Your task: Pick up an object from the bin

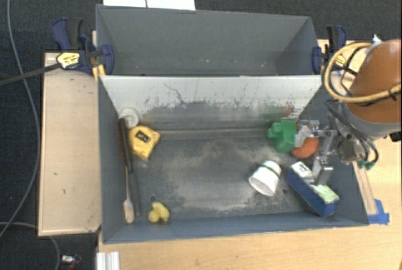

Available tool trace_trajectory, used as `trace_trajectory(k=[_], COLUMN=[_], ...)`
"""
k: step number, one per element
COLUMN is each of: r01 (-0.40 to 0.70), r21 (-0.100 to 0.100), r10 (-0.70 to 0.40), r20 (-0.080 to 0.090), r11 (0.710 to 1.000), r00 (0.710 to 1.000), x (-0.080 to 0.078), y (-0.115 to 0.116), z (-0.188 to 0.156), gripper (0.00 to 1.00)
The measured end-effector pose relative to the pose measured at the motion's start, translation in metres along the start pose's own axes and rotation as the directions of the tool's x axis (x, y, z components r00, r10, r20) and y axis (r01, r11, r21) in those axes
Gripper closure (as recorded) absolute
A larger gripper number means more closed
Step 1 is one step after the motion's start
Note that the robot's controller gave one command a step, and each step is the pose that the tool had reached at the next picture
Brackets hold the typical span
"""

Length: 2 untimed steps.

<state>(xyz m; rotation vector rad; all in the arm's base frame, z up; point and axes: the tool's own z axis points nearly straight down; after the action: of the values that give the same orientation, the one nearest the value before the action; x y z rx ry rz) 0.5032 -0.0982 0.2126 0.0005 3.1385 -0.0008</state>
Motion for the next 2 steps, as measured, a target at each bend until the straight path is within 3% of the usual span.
trace_trajectory(k=[1, 2], r01=[-0.038, -0.319], r21=[0.000, 0.000], r10=[0.038, 0.319], r20=[0.000, 0.000], r11=[0.999, 0.948], r00=[0.999, 0.948], x=[-0.004, -0.013], y=[0.001, -0.007], z=[0.001, -0.034], gripper=[0.00, 0.00])
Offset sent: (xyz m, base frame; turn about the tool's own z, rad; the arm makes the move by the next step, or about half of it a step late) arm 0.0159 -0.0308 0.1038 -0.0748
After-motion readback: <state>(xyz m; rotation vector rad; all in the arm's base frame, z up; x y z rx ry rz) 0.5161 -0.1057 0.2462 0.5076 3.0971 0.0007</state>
